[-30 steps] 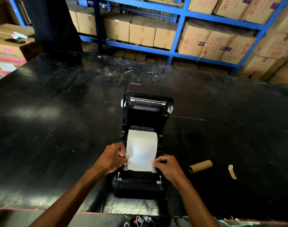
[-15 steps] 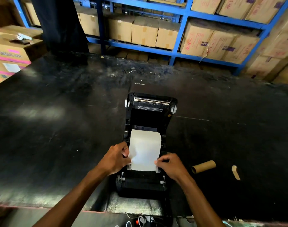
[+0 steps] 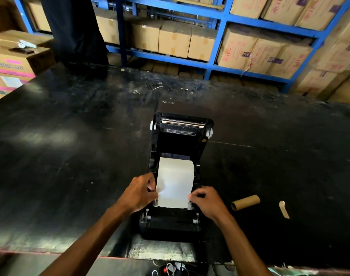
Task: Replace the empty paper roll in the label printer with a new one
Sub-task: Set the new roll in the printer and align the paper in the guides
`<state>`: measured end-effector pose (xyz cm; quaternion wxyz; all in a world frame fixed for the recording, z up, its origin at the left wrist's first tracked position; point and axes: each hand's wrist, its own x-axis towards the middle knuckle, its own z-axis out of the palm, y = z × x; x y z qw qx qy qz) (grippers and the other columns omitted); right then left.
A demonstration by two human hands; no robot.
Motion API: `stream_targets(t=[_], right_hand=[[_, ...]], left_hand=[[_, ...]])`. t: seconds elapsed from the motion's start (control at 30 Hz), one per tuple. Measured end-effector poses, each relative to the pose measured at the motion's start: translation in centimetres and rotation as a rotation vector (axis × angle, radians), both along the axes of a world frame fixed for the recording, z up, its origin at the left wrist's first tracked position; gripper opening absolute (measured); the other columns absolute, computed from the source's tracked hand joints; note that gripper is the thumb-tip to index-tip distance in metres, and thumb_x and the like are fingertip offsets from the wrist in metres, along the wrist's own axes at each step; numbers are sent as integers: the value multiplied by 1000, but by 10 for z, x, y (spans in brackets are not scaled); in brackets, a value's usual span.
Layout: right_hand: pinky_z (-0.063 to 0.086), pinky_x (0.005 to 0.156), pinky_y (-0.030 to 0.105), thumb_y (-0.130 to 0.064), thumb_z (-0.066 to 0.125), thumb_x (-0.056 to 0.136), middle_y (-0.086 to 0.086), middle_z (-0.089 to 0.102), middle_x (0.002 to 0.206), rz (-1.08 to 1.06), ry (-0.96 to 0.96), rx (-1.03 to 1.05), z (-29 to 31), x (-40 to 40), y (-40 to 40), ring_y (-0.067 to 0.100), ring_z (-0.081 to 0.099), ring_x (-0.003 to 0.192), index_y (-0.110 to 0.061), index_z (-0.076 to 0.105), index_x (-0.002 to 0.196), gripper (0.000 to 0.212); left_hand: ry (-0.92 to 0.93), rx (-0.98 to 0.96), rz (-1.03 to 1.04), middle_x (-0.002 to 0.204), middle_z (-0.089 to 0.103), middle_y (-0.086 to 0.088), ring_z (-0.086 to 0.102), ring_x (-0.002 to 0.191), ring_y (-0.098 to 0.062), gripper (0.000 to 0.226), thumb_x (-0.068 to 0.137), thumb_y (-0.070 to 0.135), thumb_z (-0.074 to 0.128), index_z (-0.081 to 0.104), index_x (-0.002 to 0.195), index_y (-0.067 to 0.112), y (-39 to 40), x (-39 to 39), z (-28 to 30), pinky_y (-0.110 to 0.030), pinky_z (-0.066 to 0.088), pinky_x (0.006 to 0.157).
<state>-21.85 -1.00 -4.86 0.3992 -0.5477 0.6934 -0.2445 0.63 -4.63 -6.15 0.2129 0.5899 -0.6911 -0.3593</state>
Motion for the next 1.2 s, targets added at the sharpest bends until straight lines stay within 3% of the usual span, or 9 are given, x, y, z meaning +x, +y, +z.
stream_targets(t=[0.07,0.2,0.37,0.47,0.63,0.9,1.0,1.1,1.2], right_hand=[[52,89,44,-19,70,82,-8,66,70,31,41,11,1,-2,1,12,63,78,-24,67,60,22],[46,93,42,-25,71,81,-15,63,74,76,73,37,5,-6,-1,15,64,90,-26,72,65,16],[51,89,40,-18,70,81,-8,67,76,-2,36,-21,2,2,2,16,65,86,-8,76,79,12],[49,84,33,-18,69,82,-8,66,75,28,46,7,0,1,2,11,63,80,-9,76,78,12],[47,70,23,-21,71,82,-8,66,69,-25,-55,-14,2,-1,1,1,61,68,-6,75,75,16],[44,87,33,-16,68,84,-9,64,73,36,-26,-28,-3,-1,9,4,56,83,-2,74,77,18],[45,87,27,-15,72,80,-1,60,100,-37,-22,-162,-5,1,22,14,57,103,-9,70,90,12],[24,106,31,-26,79,71,-4,34,145,10,8,-289,-10,-1,45,9,28,132,-26,66,95,27],[14,111,34,-32,82,66,-6,13,157,197,90,-324,-18,2,62,12,10,141,-30,68,92,30]], left_hand=[[49,-15,39,71,68,-1,66,63,-18,30,71,12,77,48,66,22,1,1,-2,-29,51,54],[79,-39,47,64,66,-4,53,49,-7,32,71,3,71,46,63,20,2,1,-3,-30,46,52],[28,-15,-11,66,64,5,63,63,-10,32,71,7,74,48,63,24,0,2,0,-20,44,55],[79,-1,44,65,65,1,60,54,-7,28,73,7,75,50,66,20,0,2,-1,-16,43,49],[94,5,34,62,62,4,56,53,-9,28,72,1,71,50,63,17,2,2,1,-26,46,54],[68,-5,24,65,60,0,55,56,-13,32,77,1,70,47,65,20,6,0,2,-28,48,57],[35,2,3,68,60,-1,57,59,-18,31,76,1,70,48,65,20,7,-1,4,-29,47,56],[10,4,2,70,62,-3,60,62,-23,28,74,1,69,49,66,19,7,-2,5,-33,48,57],[5,1,-5,69,60,1,57,62,-18,30,74,2,69,49,64,21,8,-2,6,-29,46,56]])
